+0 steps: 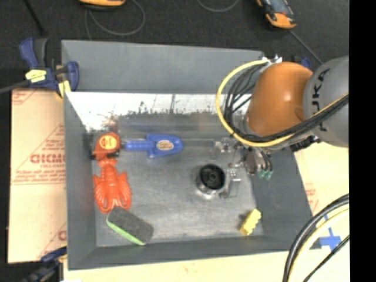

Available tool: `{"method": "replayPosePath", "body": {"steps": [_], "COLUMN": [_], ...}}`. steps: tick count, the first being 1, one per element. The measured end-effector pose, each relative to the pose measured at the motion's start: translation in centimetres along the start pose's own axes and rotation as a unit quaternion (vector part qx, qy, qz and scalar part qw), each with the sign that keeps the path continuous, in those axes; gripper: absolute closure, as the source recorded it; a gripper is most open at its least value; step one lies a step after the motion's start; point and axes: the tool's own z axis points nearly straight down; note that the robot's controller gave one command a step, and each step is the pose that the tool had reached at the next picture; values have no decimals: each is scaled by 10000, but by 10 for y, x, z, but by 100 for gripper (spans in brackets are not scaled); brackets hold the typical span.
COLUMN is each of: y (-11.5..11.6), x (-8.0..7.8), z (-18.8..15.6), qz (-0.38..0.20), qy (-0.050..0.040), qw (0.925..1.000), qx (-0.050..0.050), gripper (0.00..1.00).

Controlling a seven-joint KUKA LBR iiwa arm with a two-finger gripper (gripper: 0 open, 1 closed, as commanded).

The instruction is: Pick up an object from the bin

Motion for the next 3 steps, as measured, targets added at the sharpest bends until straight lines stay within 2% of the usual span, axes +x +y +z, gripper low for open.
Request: {"method": "replayPosePath", "body": {"steps": [1,2,3], "y": [-8,-11,-14], "x": [-6,-14,-25], "z": [49,86,97], "qz": [-334,-206,-116], "qy": [-32,5,-107], "qw": [9994,9998,9999], "qx": [3,-7,-3], "gripper": [0,0,100]}}
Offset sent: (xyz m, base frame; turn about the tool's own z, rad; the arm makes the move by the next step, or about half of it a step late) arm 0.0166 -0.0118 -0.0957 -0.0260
